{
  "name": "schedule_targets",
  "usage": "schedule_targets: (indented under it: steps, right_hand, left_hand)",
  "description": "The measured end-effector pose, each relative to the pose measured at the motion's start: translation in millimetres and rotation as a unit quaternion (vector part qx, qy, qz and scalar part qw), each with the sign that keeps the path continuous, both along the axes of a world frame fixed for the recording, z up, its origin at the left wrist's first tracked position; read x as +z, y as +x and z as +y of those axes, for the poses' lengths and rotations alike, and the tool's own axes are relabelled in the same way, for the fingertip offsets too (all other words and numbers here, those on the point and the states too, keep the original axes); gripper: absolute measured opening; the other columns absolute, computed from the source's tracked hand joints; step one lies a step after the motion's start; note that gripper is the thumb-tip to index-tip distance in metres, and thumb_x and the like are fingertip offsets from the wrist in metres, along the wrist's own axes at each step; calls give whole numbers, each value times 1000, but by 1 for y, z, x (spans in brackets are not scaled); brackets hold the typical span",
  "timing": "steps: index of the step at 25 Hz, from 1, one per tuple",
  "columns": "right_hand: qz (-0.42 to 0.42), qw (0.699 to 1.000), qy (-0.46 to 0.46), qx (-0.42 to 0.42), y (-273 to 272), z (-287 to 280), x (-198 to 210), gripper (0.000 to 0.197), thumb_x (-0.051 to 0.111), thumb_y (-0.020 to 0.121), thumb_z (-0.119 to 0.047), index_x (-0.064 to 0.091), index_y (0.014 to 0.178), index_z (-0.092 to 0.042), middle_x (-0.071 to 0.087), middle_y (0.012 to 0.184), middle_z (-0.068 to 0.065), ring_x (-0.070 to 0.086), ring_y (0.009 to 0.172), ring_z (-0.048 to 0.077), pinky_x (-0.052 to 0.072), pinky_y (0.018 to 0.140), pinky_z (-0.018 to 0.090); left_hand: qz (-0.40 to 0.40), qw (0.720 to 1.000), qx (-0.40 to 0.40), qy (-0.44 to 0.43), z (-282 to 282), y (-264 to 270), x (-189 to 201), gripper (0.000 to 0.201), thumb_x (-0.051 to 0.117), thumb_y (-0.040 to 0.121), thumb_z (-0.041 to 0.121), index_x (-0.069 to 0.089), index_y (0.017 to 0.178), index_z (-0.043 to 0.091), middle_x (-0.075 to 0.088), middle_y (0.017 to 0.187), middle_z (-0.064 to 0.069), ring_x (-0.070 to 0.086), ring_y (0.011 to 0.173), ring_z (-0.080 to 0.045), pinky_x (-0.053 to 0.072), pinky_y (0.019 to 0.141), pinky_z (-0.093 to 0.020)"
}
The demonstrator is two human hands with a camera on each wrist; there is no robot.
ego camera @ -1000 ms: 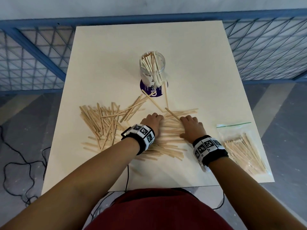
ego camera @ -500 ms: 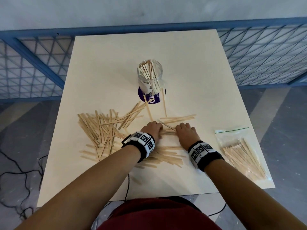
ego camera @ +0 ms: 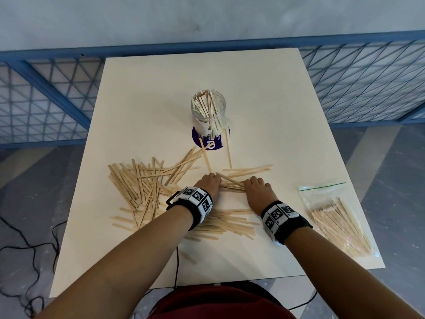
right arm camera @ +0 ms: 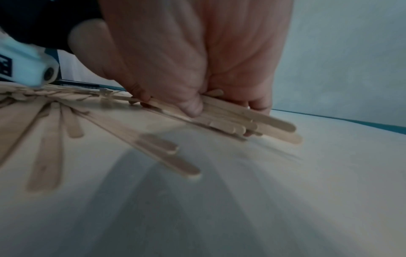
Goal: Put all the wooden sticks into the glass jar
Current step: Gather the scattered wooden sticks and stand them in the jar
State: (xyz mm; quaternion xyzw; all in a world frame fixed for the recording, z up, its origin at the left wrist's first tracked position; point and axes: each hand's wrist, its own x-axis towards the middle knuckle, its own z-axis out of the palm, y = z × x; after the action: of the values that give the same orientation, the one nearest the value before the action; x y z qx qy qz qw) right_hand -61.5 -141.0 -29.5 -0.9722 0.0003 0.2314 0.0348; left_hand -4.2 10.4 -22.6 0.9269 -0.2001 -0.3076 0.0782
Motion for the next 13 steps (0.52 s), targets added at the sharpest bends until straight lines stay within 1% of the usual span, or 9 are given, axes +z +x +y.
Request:
schedule_targets:
  steps: [2, 4, 5, 7, 9, 11, 13]
  right_hand:
    - [-8, 1000, 1, 2, 2, -1, 3, 34, 28, 89, 0, 39, 121, -3, 51, 121, 14, 50, 109, 31, 39, 92, 39]
    - [-3, 1000, 10, 11, 5, -3, 5, 35, 29, 88, 0, 37, 122, -4, 57, 115, 13, 56, 103, 32, 40, 87, 38]
    - [4, 1000, 23, 14, 6, -3, 6, 34, 29, 88, 0, 37, 121, -5, 59, 112, 13, 58, 99, 32, 41, 84, 38]
    - [15, 998, 53, 13, 7, -4, 6, 31, 31, 88, -2, 39, 117, -8, 61, 108, 13, 60, 94, 33, 41, 77, 38]
    - [16, 998, 65, 16, 8, -5, 6, 23, 31, 93, -9, 40, 114, -9, 61, 106, 13, 60, 92, 33, 40, 72, 37]
    - [18, 998, 67, 8, 9, -8, 7, 22, 29, 97, -18, 40, 113, -9, 60, 107, 13, 60, 93, 33, 41, 72, 37]
    - [12, 998, 67, -17, 11, -14, 10, 24, 28, 97, -20, 41, 115, -9, 61, 109, 13, 60, 96, 33, 45, 76, 39]
  left_hand:
    - [0, 1000, 6, -12, 3, 2, 2, 26, 33, 94, 8, 40, 119, 6, 57, 117, -19, 56, 103, -36, 45, 84, -43]
    - [20, 999, 17, -22, 5, 4, 4, 24, 33, 95, 11, 38, 118, 7, 62, 108, -19, 61, 92, -36, 47, 76, -41]
    - [35, 999, 23, -31, 6, 6, 3, 26, 32, 95, 12, 37, 120, 8, 62, 107, -20, 61, 92, -37, 47, 76, -41]
    - [65, 996, 30, -54, 8, 11, 3, 31, 31, 96, 13, 36, 127, 7, 61, 112, -22, 60, 98, -37, 46, 82, -42]
    - [82, 992, 35, -87, 10, 15, 1, 33, 33, 96, 14, 37, 128, 8, 60, 115, -23, 59, 102, -36, 46, 87, -40]
    - [77, 987, 59, -127, 13, 15, 2, 31, 38, 96, 16, 42, 125, 9, 63, 111, -22, 60, 100, -35, 46, 85, -36]
    - [62, 979, 101, -167, 17, 16, 2, 32, 44, 95, 20, 44, 123, 7, 63, 111, -20, 60, 100, -34, 46, 83, -33]
